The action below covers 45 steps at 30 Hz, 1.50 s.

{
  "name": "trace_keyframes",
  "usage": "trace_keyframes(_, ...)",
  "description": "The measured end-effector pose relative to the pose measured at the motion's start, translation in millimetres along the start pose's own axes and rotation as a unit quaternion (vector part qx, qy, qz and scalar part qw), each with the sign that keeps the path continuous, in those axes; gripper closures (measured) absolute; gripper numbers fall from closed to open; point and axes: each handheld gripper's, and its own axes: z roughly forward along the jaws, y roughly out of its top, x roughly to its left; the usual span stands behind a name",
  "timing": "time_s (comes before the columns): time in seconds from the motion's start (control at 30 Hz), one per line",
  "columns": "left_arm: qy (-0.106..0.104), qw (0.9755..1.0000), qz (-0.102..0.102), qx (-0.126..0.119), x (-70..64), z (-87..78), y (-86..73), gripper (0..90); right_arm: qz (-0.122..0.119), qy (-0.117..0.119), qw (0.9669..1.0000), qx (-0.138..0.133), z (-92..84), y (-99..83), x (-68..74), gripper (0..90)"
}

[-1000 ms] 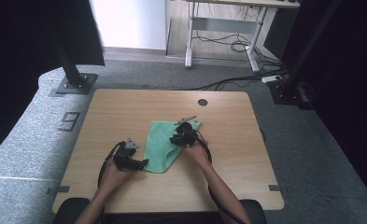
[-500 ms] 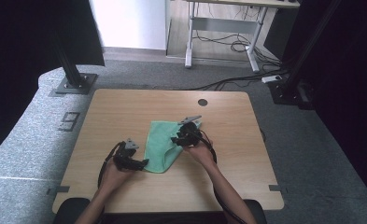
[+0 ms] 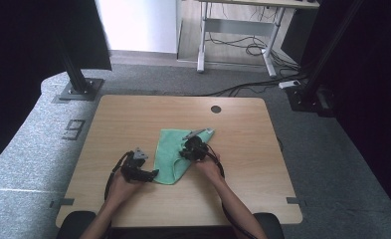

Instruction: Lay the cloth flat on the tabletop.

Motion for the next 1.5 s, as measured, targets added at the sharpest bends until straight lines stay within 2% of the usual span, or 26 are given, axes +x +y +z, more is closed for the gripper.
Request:
trace_keyframes(0.07,0.000,1.0000,0.000,0.000,-0.1,0.0,0.0,16.8,-0.009,-0.011,0.9999,0.003,-3.7,1.1,2.7,86.2)
trace_keyframes(0.2,0.002,1.0000,-0.001,0.000,-0.4,-0.1,-0.2,16.8,-0.006,-0.015,0.9999,-0.001,-16.5,1.6,3.6,86.3)
trace_keyframes(0.23,0.002,1.0000,-0.001,0.000,-0.4,-0.2,-0.3,16.8,-0.005,-0.017,0.9998,-0.005,-29.7,-0.2,1.8,86.3)
trace_keyframes(0.3,0.003,1.0000,-0.001,-0.001,-0.5,-0.2,-0.4,16.8,-0.001,-0.013,0.9999,-0.003,-40.4,-4.1,-0.2,86.2)
trace_keyframes(0.33,0.003,1.0000,-0.001,-0.001,-0.5,-0.2,-0.4,16.8,-0.001,-0.013,0.9999,-0.003,-40.4,-4.1,-0.2,86.2)
trace_keyframes(0.37,0.003,1.0000,-0.002,-0.001,-0.6,-0.2,-0.6,16.8,0.005,-0.011,0.9999,-0.003,-54.1,-12.9,-3.2,86.0)
trace_keyframes(0.53,0.003,1.0000,-0.003,-0.003,-0.8,-0.1,-0.8,16.8,0.019,-0.012,0.9997,-0.002,-80.7,-40.0,-8.2,85.3)
trace_keyframes(0.7,0.003,1.0000,-0.003,-0.003,-0.9,-0.1,-1.0,16.7,0.038,-0.010,0.9992,0.006,-98.5,-74.3,-10.5,84.5)
trace_keyframes(0.73,0.003,1.0000,-0.003,-0.003,-0.9,-0.1,-1.0,16.7,0.038,-0.010,0.9992,0.006,-98.5,-74.3,-10.5,84.5)
trace_keyframes(0.77,0.003,1.0000,-0.004,-0.003,-1.0,-0.1,-1.1,16.7,0.046,-0.010,0.9989,0.009,-103.6,-89.3,-10.6,83.7)
trace_keyframes(0.9,0.004,1.0000,-0.003,-0.004,-1.7,0.2,-1.2,15.7,0.059,-0.016,0.9980,0.014,-109.5,-109.9,-11.8,81.3)
trace_keyframes(1.0,0.004,1.0000,-0.003,-0.004,-2.3,0.3,-1.4,15.4,0.067,-0.013,0.9975,0.021,-112.6,-121.0,-12.1,76.3)
trace_keyframes(1.07,0.006,1.0000,0.002,0.000,-3.0,-0.5,0.2,15.6,0.066,-0.026,0.9973,0.019,-118.8,-122.7,-12.4,67.2)
trace_keyframes(1.1,0.006,1.0000,0.002,0.000,-3.0,-0.5,0.2,15.2,0.066,-0.031,0.9973,0.010,-123.1,-121.6,-13.1,61.4)
trace_keyframes(1.13,0.013,0.9998,0.010,-0.008,-5.2,-4.2,2.6,15.0,0.068,-0.035,0.9971,0.000,-127.5,-119.5,-14.2,57.5)
trace_keyframes(1.2,0.005,0.9997,0.010,-0.021,-6.8,-10.7,5.0,15.0,0.065,-0.050,0.9966,-0.009,-132.5,-113.1,-16.6,49.7)
trace_keyframes(1.27,-0.003,0.9996,0.011,-0.025,-8.7,-15.3,5.3,15.1,0.064,-0.058,0.9961,-0.019,-130.4,-106.5,-18.7,46.0)
trace_keyframes(1.33,-0.004,0.9997,0.016,-0.015,-10.7,-16.8,2.6,15.1,0.066,-0.059,0.9958,-0.021,-121.7,-102.3,-19.9,42.6)
trace_keyframes(1.4,-0.003,0.9998,0.017,-0.009,-11.9,-16.5,0.4,15.1,0.065,-0.059,0.9960,-0.016,-116.2,-101.5,-19.7,41.9)
trace_keyframes(1.5,0.009,0.9996,0.025,0.007,-14.6,-17.3,-4.6,15.1,0.061,-0.067,0.9959,0.005,-101.8,-105.9,-16.6,38.7)
